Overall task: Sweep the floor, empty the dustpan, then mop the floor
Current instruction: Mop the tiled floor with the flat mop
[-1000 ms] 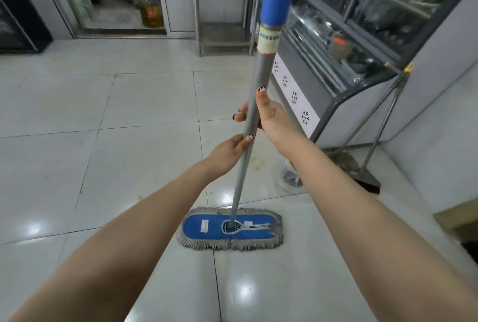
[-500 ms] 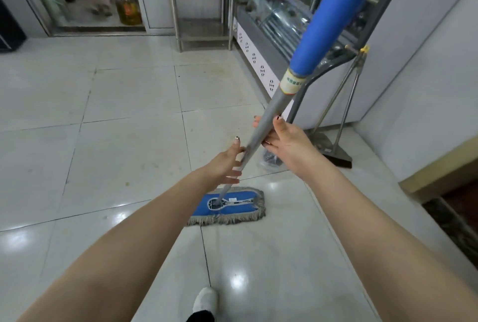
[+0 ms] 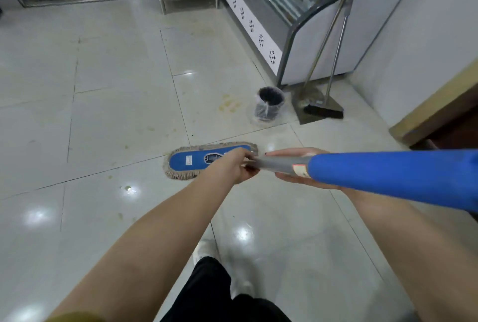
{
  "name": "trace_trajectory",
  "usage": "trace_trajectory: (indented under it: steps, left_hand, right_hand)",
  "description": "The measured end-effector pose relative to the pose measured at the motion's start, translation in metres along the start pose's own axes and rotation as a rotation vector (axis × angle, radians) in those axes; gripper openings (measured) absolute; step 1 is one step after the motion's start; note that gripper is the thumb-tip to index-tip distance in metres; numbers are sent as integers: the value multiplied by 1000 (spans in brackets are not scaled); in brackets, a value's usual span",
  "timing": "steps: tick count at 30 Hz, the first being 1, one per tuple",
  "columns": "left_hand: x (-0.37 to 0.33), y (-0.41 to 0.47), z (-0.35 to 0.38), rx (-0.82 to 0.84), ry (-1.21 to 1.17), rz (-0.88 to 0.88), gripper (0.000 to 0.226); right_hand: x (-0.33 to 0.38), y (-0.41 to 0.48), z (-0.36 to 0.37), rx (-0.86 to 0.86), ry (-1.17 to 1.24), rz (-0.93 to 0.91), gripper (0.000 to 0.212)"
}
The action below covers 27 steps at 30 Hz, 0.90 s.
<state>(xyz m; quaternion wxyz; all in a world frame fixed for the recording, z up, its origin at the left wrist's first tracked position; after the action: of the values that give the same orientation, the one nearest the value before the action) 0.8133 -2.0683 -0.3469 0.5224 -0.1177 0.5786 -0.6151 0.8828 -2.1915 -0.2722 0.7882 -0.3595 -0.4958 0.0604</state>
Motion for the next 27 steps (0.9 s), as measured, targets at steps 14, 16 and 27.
trace_trajectory:
  steps: [14, 16, 27]
  left_hand:
    - [78, 14, 2, -32, 103, -215, 22]
    - [84, 12, 2, -41, 80, -209, 26]
    - [107, 13, -2, -50, 29, -215, 26]
  right_hand:
    - [-84, -7, 35, -230, 349, 366, 18]
    - [-93, -7, 38, -258, 405, 403, 19]
    - [-117, -19, 62, -254, 574, 474, 30]
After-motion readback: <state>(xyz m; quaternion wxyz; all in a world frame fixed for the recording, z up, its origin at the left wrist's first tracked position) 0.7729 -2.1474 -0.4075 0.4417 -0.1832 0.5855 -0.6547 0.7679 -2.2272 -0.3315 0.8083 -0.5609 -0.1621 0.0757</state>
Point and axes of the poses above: each hand's wrist, its own y-axis towards the middle knuckle, its own z-axis out of the palm, x = y × z, the point moved 7 cm from there along y, towards the middle knuckle, and after that the axes turned 5 degrees about y, right-handed, at the moved point
